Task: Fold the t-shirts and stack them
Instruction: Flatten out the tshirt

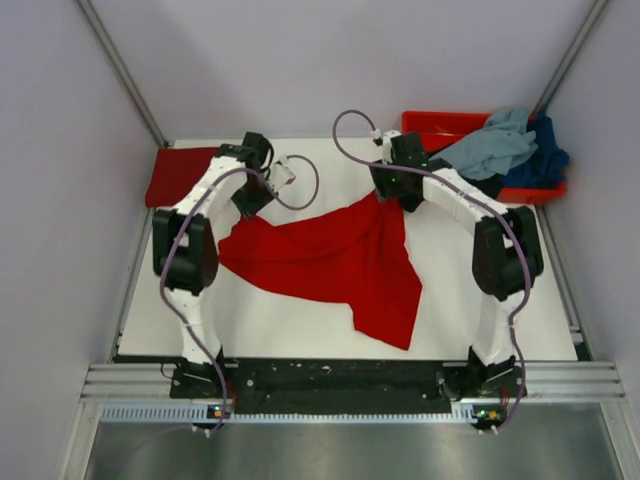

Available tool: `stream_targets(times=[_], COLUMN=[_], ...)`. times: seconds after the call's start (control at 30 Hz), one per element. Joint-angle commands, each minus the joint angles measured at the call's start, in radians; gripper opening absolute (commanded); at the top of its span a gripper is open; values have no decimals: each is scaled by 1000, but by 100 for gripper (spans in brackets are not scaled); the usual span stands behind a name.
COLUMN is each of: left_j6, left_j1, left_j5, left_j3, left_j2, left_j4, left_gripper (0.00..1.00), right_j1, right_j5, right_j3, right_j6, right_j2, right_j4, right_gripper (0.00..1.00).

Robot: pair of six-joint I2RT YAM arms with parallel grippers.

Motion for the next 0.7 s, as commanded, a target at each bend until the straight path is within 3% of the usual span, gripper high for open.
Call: stream_targets(times=[0.0,0.07,0.17,0.2,0.23,0.4,0.5,0.67], left_j6=[-89,-102,-68,-47,-22,93,209,455], left_j1=[30,32,32,32,33,50,67,66], left_j5=[-121,-142,-75,-58,-46,17,112,201], left_j3=[304,346,236,175,95,-233,-420,-669], left_j2=[190,221,117,65,5,-239,-366,-502], left_j4=[85,123,218,261,301,338,325,283], left_gripper=[37,45,62,71,98,99,99,89], right_j1=[-7,-7,6,17,34,108,138,226], right_j5=[335,360,366,370,369,369,261,185], right_j3=[233,165,19,-36,-84,-248,-377,-575], right_j6=[27,104,178,198,213,334,403,553], right_j2=[81,12,-135,-186,-220,-368,-456,-533], right_j4=[-124,-127,-132,-138,-159,-320,-331,-368], right_gripper=[60,64,70,71,72,72,73,73])
